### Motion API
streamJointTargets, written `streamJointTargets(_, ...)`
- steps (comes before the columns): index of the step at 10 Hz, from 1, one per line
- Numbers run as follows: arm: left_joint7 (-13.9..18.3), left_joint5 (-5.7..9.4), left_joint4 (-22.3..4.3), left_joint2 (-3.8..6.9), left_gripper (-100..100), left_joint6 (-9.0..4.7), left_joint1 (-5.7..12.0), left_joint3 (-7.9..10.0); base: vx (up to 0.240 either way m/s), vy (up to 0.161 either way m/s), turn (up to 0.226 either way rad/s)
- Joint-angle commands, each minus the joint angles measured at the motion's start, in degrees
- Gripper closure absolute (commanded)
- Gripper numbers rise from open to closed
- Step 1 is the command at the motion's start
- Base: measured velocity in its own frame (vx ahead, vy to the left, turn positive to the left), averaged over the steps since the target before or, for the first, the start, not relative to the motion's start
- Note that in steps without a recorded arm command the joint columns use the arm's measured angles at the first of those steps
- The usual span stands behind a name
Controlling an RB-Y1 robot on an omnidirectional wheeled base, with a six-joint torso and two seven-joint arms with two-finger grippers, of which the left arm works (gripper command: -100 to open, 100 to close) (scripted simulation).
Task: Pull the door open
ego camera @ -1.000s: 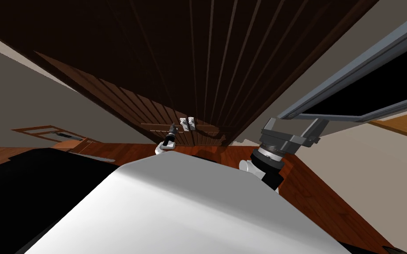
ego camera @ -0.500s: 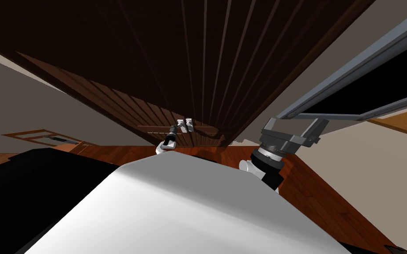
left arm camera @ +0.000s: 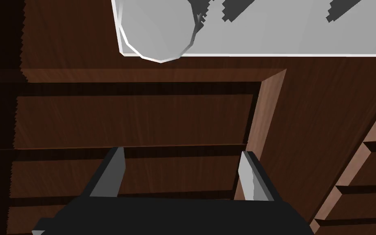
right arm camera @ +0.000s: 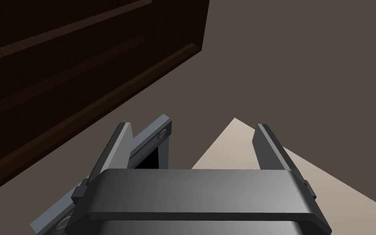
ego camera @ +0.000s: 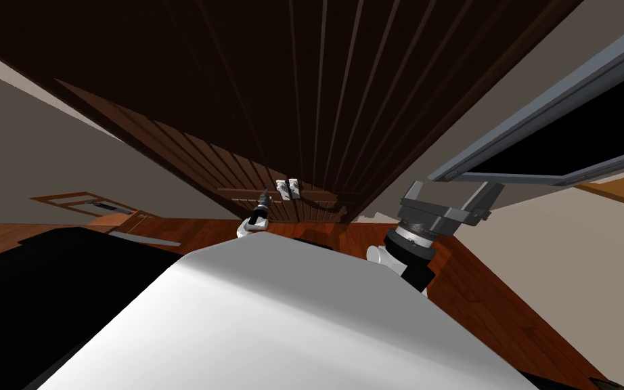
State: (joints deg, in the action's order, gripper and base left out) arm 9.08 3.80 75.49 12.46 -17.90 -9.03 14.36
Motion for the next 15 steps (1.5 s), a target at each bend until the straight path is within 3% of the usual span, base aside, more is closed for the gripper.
streamJointTargets(1,0.2,0.05,0.2,0.25,-100,0.11,-0.44,-0.07,-0.194,0.017,0.001)
streamJointTargets(3,0.5,-0.02,0.9,0.14,-100,0.11,-0.53,-0.91,-0.187,-0.027,-0.045)
streamJointTargets(6,1.0,-0.33,2.6,-0.55,-100,0.02,0.07,-3.60,-0.145,-0.114,-0.104)
streamJointTargets(11,0.4,0.18,-0.3,0.94,-100,0.14,-1.72,0.84,0.000,0.054,0.108)
streamJointTargets(15,0.1,0.14,-1.0,0.67,-100,-0.01,-0.59,0.99,0.144,0.072,-0.018)
